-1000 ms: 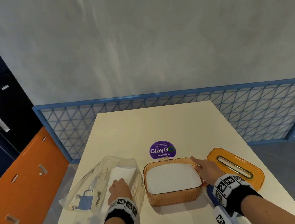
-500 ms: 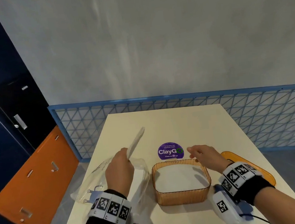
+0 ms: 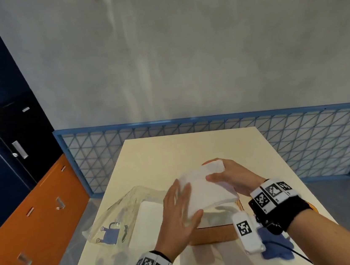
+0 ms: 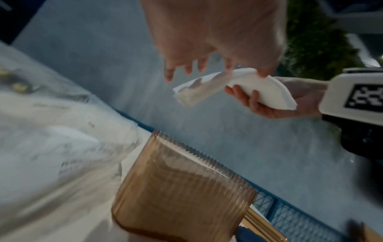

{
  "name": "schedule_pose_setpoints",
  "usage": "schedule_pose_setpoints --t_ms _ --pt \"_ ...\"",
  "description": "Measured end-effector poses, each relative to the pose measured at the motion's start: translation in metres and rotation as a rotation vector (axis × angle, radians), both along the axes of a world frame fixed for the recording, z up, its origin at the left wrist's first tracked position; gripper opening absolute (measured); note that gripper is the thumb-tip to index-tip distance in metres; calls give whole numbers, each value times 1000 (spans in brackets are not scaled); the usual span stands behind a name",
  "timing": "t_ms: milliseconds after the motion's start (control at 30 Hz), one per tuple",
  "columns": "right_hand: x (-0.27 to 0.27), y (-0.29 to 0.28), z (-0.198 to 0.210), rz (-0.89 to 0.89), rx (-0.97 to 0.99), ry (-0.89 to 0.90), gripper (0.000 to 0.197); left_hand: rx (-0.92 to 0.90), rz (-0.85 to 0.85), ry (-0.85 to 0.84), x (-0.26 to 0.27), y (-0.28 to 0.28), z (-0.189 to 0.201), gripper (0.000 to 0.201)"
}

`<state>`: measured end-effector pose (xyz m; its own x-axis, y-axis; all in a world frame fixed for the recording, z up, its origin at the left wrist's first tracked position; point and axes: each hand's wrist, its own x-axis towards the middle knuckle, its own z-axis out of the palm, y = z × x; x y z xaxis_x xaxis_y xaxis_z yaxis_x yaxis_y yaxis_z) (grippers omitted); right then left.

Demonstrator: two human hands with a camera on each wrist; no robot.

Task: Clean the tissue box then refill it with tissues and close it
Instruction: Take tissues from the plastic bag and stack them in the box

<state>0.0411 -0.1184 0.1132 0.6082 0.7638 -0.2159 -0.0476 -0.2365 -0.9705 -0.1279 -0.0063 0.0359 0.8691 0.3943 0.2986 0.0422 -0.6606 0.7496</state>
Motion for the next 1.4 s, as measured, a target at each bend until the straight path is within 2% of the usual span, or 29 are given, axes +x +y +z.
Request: schedule_pose_setpoints --t_ms 67,133,200,267,333,500,633,867,1067,1167,1333,1400 --pt "1 -3 -1 -5 12 1 35 -563 90 -63 5 0 4 57" --pt "1 -5 -3 1 20 21 35 -1017 171 -51 13 6 5 62" --pt "-1 -6 -5 21 37 77 35 -1318 144 6 19 13 7 64" --pt "-2 -6 -7 23 56 134 35 -1418 62 68 21 17 14 52" --pt "-2 -7 -9 -16 83 188 35 -1363 17 93 23 18 20 41" --pt "0 -18 -18 -277 192 305 32 -1219 168 0 25 24 24 33" --pt "-8 -24 -24 -250 204 266 37 -1188 233 -58 22 28 21 33" --pt "-11 -20 -20 -296 197 203 23 -1041 163 -103 20 25 24 16" --pt "-14 -12 -24 -374 222 122 17 -1002 212 -168 20 23 24 25" --pt "-13 -11 -25 -395 233 71 22 -1008 231 -182 20 23 23 27" --pt "-12 -8 -26 -408 185 8 11 -1003 250 -173 19 24 22 24" --pt "-10 -7 -26 -388 176 88 24 -983 250 -154 20 24 22 24"
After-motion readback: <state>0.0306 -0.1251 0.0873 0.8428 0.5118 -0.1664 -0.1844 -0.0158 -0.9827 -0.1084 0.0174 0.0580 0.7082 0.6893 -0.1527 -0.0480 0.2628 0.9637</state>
